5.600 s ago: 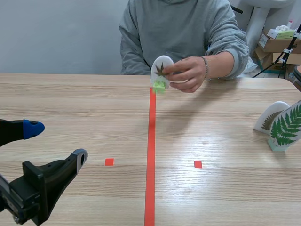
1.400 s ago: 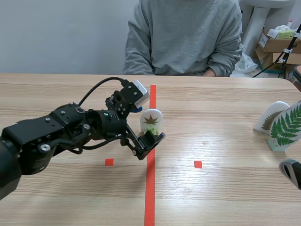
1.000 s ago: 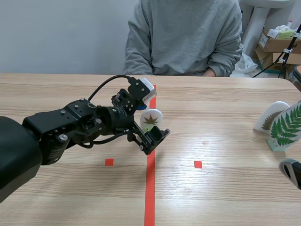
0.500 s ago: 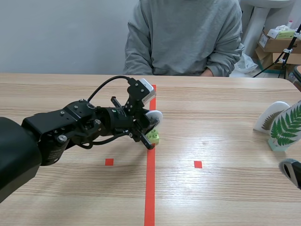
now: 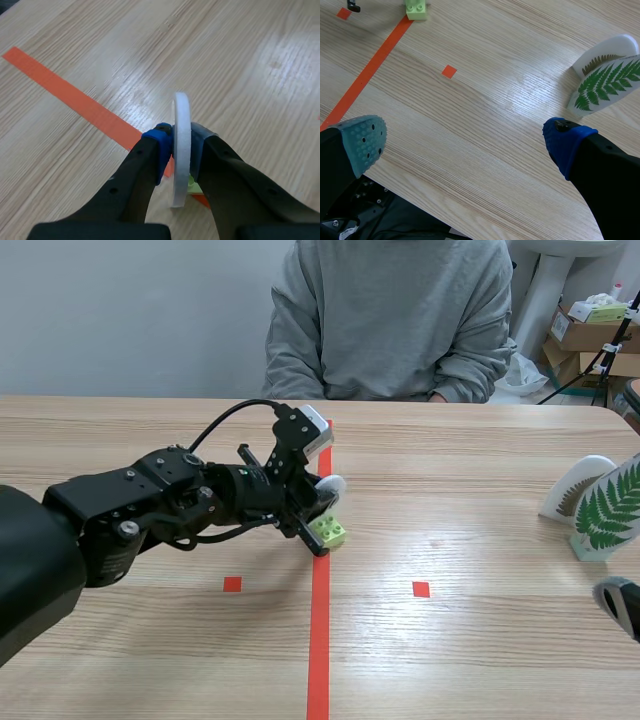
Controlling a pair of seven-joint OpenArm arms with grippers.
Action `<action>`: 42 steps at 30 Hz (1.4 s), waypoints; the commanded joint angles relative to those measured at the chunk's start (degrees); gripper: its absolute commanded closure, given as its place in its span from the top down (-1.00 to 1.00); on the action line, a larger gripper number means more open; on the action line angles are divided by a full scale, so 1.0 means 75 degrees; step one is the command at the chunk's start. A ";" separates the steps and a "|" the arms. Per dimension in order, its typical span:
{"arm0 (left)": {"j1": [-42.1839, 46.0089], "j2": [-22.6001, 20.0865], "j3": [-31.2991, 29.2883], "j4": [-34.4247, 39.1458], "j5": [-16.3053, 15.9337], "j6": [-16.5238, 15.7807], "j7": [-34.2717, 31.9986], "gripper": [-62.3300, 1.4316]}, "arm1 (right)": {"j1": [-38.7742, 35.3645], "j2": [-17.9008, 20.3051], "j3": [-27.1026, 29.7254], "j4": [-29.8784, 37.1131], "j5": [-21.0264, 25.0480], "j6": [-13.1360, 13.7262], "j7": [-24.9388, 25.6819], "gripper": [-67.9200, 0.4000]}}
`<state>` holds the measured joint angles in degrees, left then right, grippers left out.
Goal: Do the leaf sorting experiment
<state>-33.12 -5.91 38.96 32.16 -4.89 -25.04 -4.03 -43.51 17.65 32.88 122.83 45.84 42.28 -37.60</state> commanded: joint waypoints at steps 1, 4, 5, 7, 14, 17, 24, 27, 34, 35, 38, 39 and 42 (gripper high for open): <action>0.0061 -0.0227 -0.0067 0.0565 -0.0300 -0.0449 -0.0082 -0.81 | 0.0070 0.0079 0.0023 -0.0020 0.0055 0.0058 0.0090 0.93; 0.0329 -0.0656 -0.0099 0.1352 -0.0659 -0.1306 -0.0061 -0.81 | 0.0076 0.0082 0.0023 -0.0020 0.0055 0.0058 0.0090 0.93; 0.0452 -0.0775 -0.0192 0.1635 -0.0667 -0.1510 0.0050 -0.81 | 0.0087 0.0079 0.0023 -0.0020 0.0055 0.0058 0.0090 0.93; 0.0775 -0.1026 -0.0516 0.2197 -0.0667 -0.1906 0.0248 -0.81 | 0.0087 0.0079 0.0023 -0.0020 0.0055 0.0058 0.0093 0.93; 0.2378 -0.1947 -0.2541 0.3896 -0.2104 -0.1979 0.0819 -0.82 | 0.0087 0.0079 0.0023 -0.0020 0.0055 0.0058 0.0090 0.93; 0.3002 -0.2090 -0.3751 0.4199 -0.2591 -0.1979 0.1049 -0.83 | 0.0087 0.0079 0.0023 -0.0020 0.0055 0.0058 0.0093 0.93; 0.3407 -0.2270 -0.5590 0.3931 -0.2579 -0.0819 0.1102 -0.83 | 0.0134 0.0079 0.0023 -0.0020 0.0058 0.0058 0.0128 0.93; 0.3121 -0.2445 -0.5659 0.3602 -0.2352 -0.0050 0.0915 -0.83 | 0.0254 0.0079 0.0023 -0.0020 0.0058 0.0058 0.0131 0.93; 0.2087 -0.2518 -0.5648 0.2069 -0.1824 0.0664 0.0688 -0.83 | 0.0367 0.0079 0.0020 -0.0020 0.0026 0.0058 0.0207 0.93; 0.1970 -0.2518 -0.5648 0.1836 -0.1784 0.0711 0.0615 -0.83 | 0.0364 0.0079 0.0020 -0.0020 0.0026 0.0058 0.0207 0.93; 0.1716 -0.2492 -0.5639 0.1276 -0.1480 0.0988 0.0379 -0.83 | 0.0364 0.0079 0.0020 -0.0020 0.0026 0.0058 0.0204 0.93; 0.1635 -0.2477 -0.5639 0.1125 -0.1413 0.1055 0.0312 -0.83 | 0.0364 0.0079 0.0020 -0.0020 0.0026 0.0058 0.0207 0.93; 0.1510 -0.2422 -0.5625 0.0758 -0.0976 0.1326 0.0251 -0.83 | 0.0364 0.0079 0.0020 -0.0020 0.0003 0.0058 0.0207 0.93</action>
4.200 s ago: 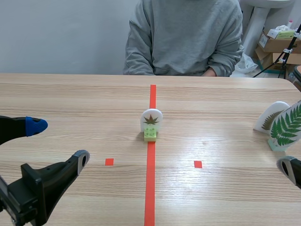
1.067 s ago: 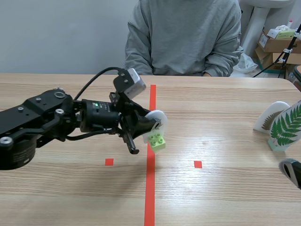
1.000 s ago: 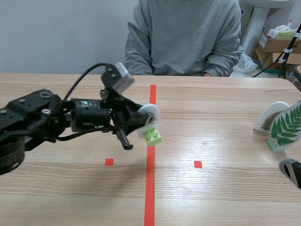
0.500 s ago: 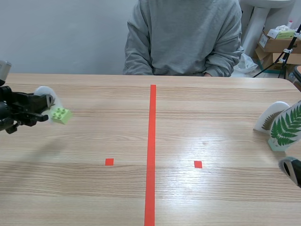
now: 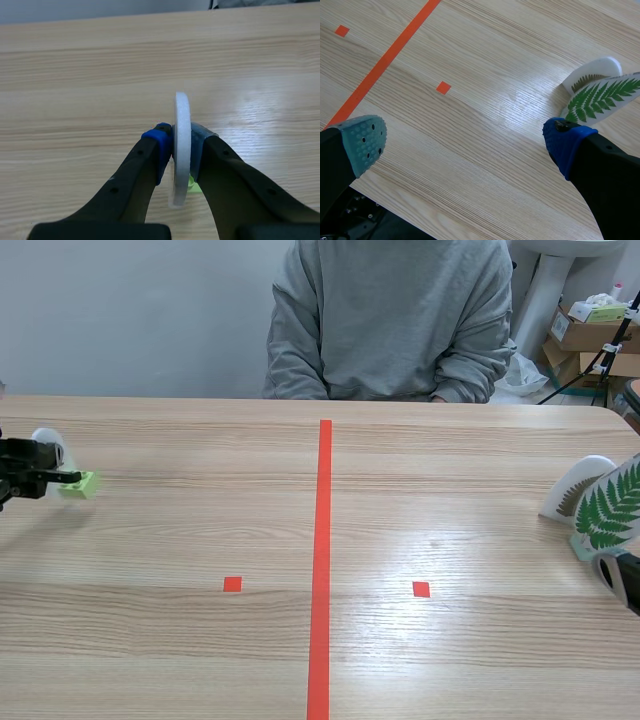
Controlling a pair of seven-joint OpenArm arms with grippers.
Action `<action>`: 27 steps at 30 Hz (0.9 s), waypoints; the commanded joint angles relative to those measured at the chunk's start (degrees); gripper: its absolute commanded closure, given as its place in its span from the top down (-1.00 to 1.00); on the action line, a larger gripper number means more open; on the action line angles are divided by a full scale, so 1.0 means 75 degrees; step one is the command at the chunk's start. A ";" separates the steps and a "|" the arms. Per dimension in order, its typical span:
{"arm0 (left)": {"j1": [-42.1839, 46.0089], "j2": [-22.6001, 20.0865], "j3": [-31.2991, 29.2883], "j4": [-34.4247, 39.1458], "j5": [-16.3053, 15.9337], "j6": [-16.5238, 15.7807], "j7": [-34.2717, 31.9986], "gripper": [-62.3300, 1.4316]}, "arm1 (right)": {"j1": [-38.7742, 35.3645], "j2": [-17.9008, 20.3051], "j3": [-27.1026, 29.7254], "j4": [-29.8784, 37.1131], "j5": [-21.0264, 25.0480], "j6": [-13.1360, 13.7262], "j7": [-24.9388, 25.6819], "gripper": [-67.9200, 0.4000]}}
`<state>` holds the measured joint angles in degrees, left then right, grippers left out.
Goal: Do the leaf sorting experiment
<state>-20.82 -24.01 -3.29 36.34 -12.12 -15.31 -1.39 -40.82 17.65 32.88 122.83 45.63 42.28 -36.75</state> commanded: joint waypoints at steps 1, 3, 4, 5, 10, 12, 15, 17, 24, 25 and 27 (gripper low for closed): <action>-0.0143 0.0026 0.0009 0.0082 0.0134 0.0085 -0.0131 -0.83 | 0.0006 0.0079 0.0020 -0.0020 0.0006 0.0058 0.0093 0.93; -0.0149 0.0093 0.0009 -0.0128 0.0198 0.0099 -0.0204 -0.83 | 0.0006 0.0079 0.0020 -0.0020 -0.0009 0.0058 0.0090 0.93; -0.0149 0.0134 0.0009 -0.0216 0.0201 0.0131 -0.0239 -0.83 | 0.0006 0.0079 0.0020 -0.0020 -0.0012 0.0058 0.0090 0.93; -0.0149 0.0175 0.0009 -0.0286 0.0230 0.0160 -0.0254 -0.83 | 0.0006 0.0079 0.0020 -0.0020 -0.0012 0.0058 0.0093 0.93; -0.0146 0.0309 0.0006 -0.0356 0.0431 0.0312 -0.0294 -0.83 | 0.0006 0.0079 0.0020 -0.0020 -0.0032 0.0058 0.0090 0.93; -0.0149 0.0318 0.0006 -0.0353 0.0478 0.0312 -0.0294 -0.82 | 0.0006 0.0079 0.0020 -0.0020 -0.0032 0.0058 0.0090 0.93; -0.0149 0.0318 0.0006 -0.0353 0.0490 0.0312 -0.0297 -0.60 | 0.0006 0.0079 0.0020 -0.0020 -0.0032 0.0058 0.0090 0.93; -0.0149 0.0315 0.0006 -0.0353 0.0490 0.0312 -0.0300 -0.35 | 0.0006 0.0079 0.0020 -0.0020 -0.0032 0.0058 0.0090 0.93; -0.0146 0.0262 0.0006 -0.0332 0.0516 0.0297 -0.0629 0.79 | 0.0006 0.0079 0.0020 -0.0020 -0.0032 0.0058 0.0090 0.93; -0.0140 0.0236 0.0006 -0.0297 0.0513 0.0283 -0.0650 0.91 | 0.0006 0.0079 0.0020 -0.0020 -0.0032 0.0058 0.0090 0.93; -0.0073 0.0140 0.0006 -0.0128 0.0513 0.0079 -0.0653 1.00 | 0.0003 0.0079 0.0020 -0.0020 -0.0032 0.0058 0.0090 0.93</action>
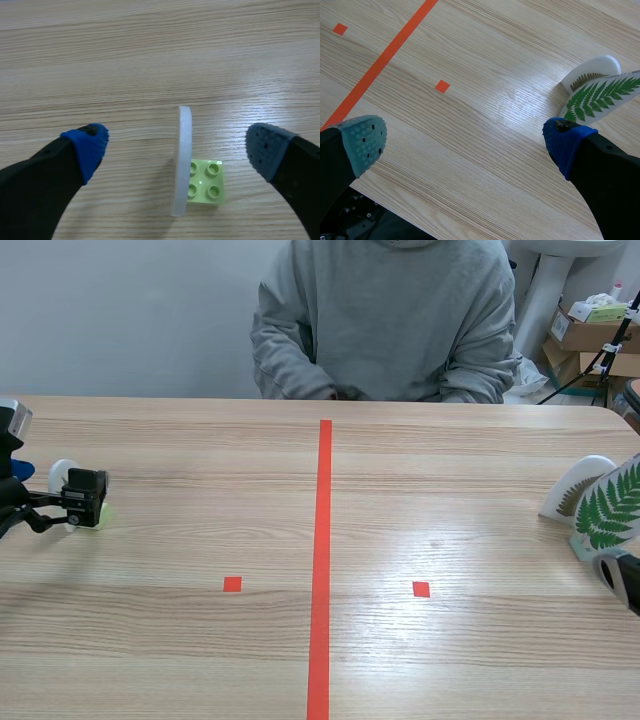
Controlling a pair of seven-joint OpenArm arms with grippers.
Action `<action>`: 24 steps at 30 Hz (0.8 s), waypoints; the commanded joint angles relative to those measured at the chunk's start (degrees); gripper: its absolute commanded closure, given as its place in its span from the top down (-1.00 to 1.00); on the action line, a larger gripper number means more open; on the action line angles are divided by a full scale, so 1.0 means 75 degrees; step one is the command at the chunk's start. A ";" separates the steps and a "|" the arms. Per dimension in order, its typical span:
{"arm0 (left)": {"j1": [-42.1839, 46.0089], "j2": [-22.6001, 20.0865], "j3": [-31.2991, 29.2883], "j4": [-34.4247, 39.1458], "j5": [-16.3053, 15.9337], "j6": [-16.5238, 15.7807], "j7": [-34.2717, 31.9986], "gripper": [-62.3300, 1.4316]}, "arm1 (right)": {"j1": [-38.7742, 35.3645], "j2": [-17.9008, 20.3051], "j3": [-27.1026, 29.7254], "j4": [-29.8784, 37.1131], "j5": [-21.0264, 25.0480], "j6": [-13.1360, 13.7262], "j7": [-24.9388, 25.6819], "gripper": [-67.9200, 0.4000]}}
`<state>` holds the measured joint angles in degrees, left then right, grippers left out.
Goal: Do the leaf sorting experiment
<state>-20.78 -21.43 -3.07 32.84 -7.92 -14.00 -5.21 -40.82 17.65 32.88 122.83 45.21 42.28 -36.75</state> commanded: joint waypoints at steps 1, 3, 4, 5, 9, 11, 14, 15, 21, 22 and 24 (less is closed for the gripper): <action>-0.0006 -0.0271 -0.0023 0.0495 -0.0052 -0.0224 -0.0140 1.00 | 0.0003 0.0079 0.0020 -0.0020 0.0020 0.0058 0.0087 0.93; 0.0233 -0.0431 -0.0023 0.0962 -0.0055 -0.0463 -0.0128 1.00 | 0.0003 0.0079 0.0020 -0.0020 -0.0006 0.0058 0.0079 0.93; 0.0399 -0.0522 -0.0023 0.1271 -0.0085 -0.0577 -0.0117 1.00 | 0.0003 0.0079 0.0023 -0.0020 -0.0017 0.0058 0.0050 0.93; 0.0597 -0.0615 -0.0023 0.1612 -0.0143 -0.0711 -0.0076 1.00 | 0.0003 0.0079 0.0023 -0.0020 -0.0032 0.0058 0.0032 0.93; 0.1655 -0.0985 -0.0023 0.3346 -0.0350 -0.1075 0.0265 0.99 | 0.0003 0.0079 0.0023 -0.0020 -0.0032 0.0058 0.0026 0.93; 0.2334 -0.1169 -0.0032 0.4339 -0.0612 -0.1317 0.0382 0.99 | 0.0003 0.0079 0.0023 -0.0020 -0.0029 0.0058 0.0035 0.93; 0.3500 -0.1399 -0.0038 0.5875 -0.0956 -0.1714 0.0501 0.99 | 0.0003 0.0079 0.0020 -0.0020 -0.0020 0.0058 0.0079 0.93; 0.3858 -0.1448 -0.0038 0.6312 -0.1017 -0.1810 0.0525 0.99 | 0.0003 0.0079 0.0020 -0.0020 -0.0020 0.0058 0.0093 0.93; 0.5791 -0.1507 -0.0038 0.8431 -0.1411 -0.2055 0.0950 0.99 | 0.0003 0.0082 0.0020 -0.0020 -0.0032 0.0058 0.0087 0.93; 0.6059 -0.1507 -0.0038 0.8693 -0.1501 -0.2052 0.1058 0.99 | 0.0003 0.0082 0.0020 -0.0020 -0.0032 0.0058 0.0087 0.93; 0.6557 -0.1504 -0.0038 0.9136 -0.1617 -0.2049 0.1306 0.99 | 0.0003 0.0082 0.0020 -0.0020 -0.0032 0.0058 0.0087 0.93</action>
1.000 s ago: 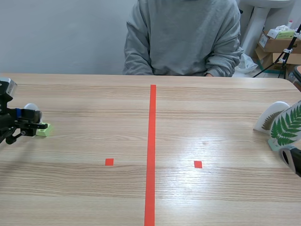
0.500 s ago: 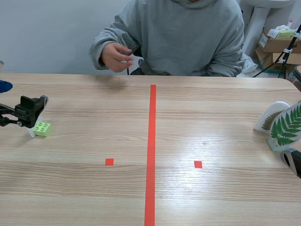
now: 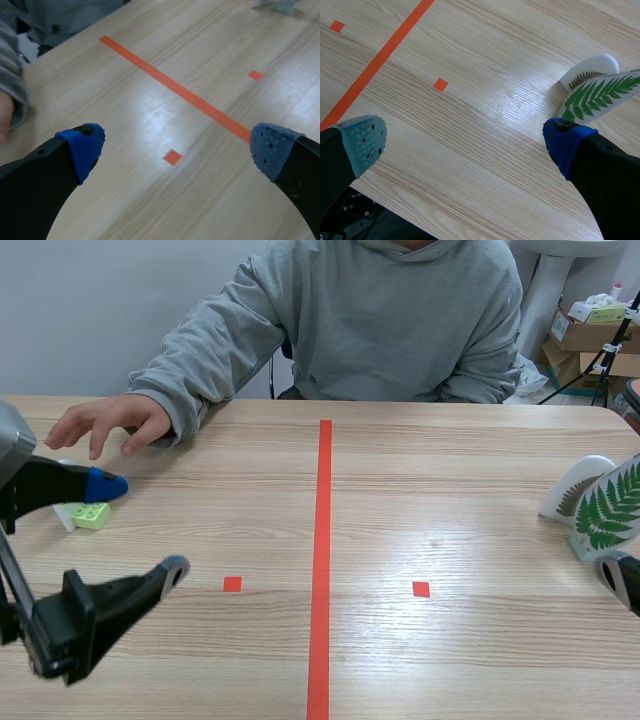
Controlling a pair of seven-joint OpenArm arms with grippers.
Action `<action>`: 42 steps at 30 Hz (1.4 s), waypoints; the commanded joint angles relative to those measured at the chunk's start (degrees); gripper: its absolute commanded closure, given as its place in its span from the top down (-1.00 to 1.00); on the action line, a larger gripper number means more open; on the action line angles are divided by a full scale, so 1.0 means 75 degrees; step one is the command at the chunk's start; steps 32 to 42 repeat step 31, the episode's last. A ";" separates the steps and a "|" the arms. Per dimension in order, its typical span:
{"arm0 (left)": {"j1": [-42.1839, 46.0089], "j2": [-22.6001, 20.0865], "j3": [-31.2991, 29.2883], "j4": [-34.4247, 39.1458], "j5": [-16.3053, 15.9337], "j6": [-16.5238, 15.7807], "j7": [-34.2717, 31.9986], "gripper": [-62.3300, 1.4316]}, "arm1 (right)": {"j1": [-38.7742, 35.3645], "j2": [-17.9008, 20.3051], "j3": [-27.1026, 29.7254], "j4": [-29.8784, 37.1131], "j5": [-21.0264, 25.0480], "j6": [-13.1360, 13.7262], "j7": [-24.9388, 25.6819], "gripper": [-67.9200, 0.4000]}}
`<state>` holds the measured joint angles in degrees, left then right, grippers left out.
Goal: Do the leaf sorting experiment
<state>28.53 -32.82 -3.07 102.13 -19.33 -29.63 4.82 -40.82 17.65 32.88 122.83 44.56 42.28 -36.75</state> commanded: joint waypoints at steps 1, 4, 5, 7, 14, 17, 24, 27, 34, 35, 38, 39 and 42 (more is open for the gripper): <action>0.0219 0.0015 -0.0038 0.0085 -0.0128 0.0035 0.0061 0.99 | 0.0003 0.0082 0.0020 -0.0020 0.0055 0.0058 0.0087 0.93; 0.0863 0.0015 -0.0041 0.0513 -0.0146 0.0035 0.0280 0.99 | 0.0003 0.0082 0.0020 -0.0020 0.0055 0.0058 0.0085 0.93; 0.1055 0.0015 -0.0041 0.0627 -0.0146 0.0035 0.0335 0.99 | 0.0003 0.0082 0.0020 -0.0020 0.0055 0.0058 0.0085 0.93; 0.1422 0.0017 -0.0052 0.0831 -0.0152 0.0035 0.0347 0.99 | 0.0003 0.0079 0.0020 -0.0020 0.0055 0.0058 0.0064 0.93; 0.2171 0.0315 -0.0804 0.1029 -0.0799 0.0038 0.0329 0.99 | 0.0000 0.0079 0.0020 -0.0020 -0.0335 0.0058 -0.0119 0.93; 0.2396 0.0516 -0.1291 0.1029 -0.1201 0.0032 0.0323 0.99 | 0.0003 0.0079 0.0020 -0.0055 -0.0373 0.0058 -0.0041 0.93; 0.2547 0.0848 -0.2078 0.1029 -0.1545 -0.0254 0.0312 0.99 | 0.0003 0.0125 0.0012 -0.0108 -0.0376 0.0058 0.0382 0.93; 0.2544 0.0927 -0.2221 0.1029 -0.1582 -0.0344 0.0309 0.99 | 0.0000 0.0125 0.0006 -0.0108 -0.0411 0.0058 0.0341 0.93; 0.2544 0.0965 -0.2264 0.1029 -0.1600 -0.0370 0.0361 0.99 | 0.0000 0.0122 0.0003 -0.0108 -0.0458 0.0058 0.0192 0.93; 0.2544 0.0965 -0.2264 0.1029 -0.1600 -0.0370 0.0361 0.99 | 0.0000 0.0122 0.0003 -0.0108 -0.0458 0.0058 0.0192 0.93; 0.2544 0.0965 -0.2264 0.1029 -0.1600 -0.0370 0.0361 0.99 | 0.0000 0.0122 0.0003 -0.0108 -0.0458 0.0058 0.0192 0.93; 0.2544 0.0965 -0.2264 0.1029 -0.1600 -0.0370 0.0361 0.99 | 0.0000 0.0122 0.0003 -0.0108 -0.0458 0.0058 0.0192 0.93; 0.2544 0.0965 -0.2264 0.1029 -0.1600 -0.0370 0.0361 0.99 | 0.0000 0.0122 0.0003 -0.0108 -0.0458 0.0058 0.0192 0.93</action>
